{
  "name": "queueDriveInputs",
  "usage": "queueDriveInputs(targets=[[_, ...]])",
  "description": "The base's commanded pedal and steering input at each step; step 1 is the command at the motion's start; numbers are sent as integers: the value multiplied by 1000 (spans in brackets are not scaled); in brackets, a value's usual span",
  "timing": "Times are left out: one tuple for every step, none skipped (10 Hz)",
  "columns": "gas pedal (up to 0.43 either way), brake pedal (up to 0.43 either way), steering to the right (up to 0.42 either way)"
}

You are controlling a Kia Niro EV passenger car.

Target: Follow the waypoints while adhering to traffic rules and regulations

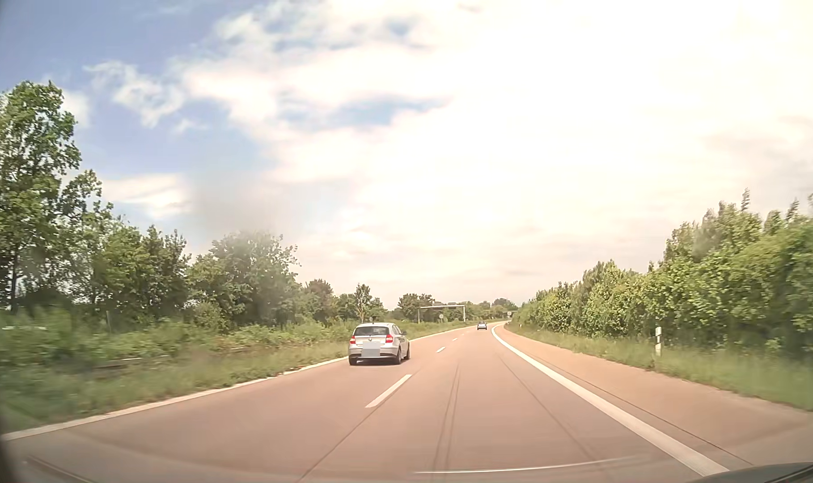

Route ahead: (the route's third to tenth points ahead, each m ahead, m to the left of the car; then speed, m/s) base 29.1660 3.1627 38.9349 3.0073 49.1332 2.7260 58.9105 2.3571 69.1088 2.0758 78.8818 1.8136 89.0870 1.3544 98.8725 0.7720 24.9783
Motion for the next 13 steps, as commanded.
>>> queueDriveInputs(targets=[[268,0,6],[268,0,4],[268,0,3],[268,0,3],[268,0,2],[268,0,3],[268,0,3],[268,0,2],[268,0,3],[268,0,3],[268,0,3],[268,0,3],[268,0,3]])
